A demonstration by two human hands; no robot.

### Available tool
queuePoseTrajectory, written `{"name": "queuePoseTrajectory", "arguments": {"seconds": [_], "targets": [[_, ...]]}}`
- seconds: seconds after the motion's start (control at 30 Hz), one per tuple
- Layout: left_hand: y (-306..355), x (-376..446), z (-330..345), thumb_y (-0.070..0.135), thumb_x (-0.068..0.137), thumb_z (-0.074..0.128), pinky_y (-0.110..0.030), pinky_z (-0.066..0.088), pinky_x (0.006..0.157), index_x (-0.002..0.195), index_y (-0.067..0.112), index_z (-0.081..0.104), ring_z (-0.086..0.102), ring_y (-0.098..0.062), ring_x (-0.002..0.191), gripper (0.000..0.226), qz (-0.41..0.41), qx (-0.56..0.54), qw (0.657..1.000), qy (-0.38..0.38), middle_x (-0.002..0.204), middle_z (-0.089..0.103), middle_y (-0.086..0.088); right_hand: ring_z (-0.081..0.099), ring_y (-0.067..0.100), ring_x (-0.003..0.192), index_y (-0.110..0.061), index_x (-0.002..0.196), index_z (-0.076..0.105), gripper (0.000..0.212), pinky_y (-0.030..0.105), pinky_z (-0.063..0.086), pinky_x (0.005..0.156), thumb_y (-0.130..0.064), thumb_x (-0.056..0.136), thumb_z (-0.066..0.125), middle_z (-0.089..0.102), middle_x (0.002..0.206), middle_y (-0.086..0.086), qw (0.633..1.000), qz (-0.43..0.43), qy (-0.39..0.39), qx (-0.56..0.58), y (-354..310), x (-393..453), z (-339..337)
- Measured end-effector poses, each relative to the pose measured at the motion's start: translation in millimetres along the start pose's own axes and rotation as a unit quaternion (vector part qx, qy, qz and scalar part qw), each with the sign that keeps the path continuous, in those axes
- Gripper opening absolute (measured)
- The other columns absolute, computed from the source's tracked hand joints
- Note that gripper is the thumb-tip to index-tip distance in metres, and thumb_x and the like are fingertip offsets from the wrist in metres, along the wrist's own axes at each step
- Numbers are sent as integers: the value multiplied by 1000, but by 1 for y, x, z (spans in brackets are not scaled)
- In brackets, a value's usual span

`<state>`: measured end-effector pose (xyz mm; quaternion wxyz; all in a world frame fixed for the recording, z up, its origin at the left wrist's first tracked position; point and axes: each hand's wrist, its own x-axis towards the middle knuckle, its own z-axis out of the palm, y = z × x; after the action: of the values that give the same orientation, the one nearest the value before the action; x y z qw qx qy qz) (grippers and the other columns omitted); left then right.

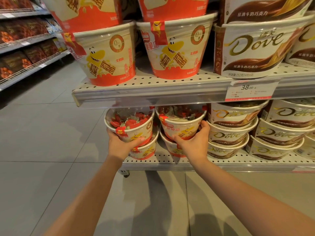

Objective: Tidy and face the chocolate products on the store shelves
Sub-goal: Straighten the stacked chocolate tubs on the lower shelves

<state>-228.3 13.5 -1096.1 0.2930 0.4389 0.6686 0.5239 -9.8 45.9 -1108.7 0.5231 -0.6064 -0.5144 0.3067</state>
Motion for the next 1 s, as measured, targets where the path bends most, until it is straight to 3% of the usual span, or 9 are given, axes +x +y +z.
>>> {"name": "queuePoseTrajectory", "arguments": {"seconds": [0.1,0.23,0.4,0.7,0.83,1.0], "targets": [[-3,1,1,17,58,87,-32,48,87,139,21,25,53,-16,113,102,-4,3,1000,5,128,52,0,35,20,129,-14,140,28,112,39,36,109,-33,49,90,36,134,4,998,-21,3,-57,1,-2,-4],[-3,1,0,22,56,87,-37,49,90,138,22,26,55,-18,113,102,-10,3,1000,0,127,53,0,35,16,130,-16,143,20,116,27,33,107,-26,52,91,33,138,2,999,-22,-39,-22,-1,-4,-6],[-2,0,-3,38,45,86,-41,52,91,136,25,30,58,-17,111,107,-12,7,1000,-19,126,56,2,42,16,129,-22,143,13,115,36,40,107,-12,57,88,42,139,0,996,6,-74,41,-3,-5,-7],[1,-8,-4,36,49,85,-32,55,84,135,23,34,60,-13,108,100,2,0,1000,-13,124,57,4,45,14,127,-23,140,25,112,36,42,105,-23,51,91,46,136,-5,999,24,-22,14,-1,-8,3],[3,-6,-1,36,46,87,-37,55,85,135,22,34,61,-13,108,105,-7,-12,1000,-16,123,58,3,45,14,126,-24,135,28,108,40,44,103,-25,49,92,46,134,-6,999,18,-28,-9,0,-5,3],[4,-7,4,36,45,87,-30,54,82,134,21,33,60,-13,107,106,-7,6,1000,10,123,58,3,45,14,125,-24,133,30,104,36,44,102,-25,50,92,46,131,-7,999,20,-29,-20,-3,-4,-2]]}}
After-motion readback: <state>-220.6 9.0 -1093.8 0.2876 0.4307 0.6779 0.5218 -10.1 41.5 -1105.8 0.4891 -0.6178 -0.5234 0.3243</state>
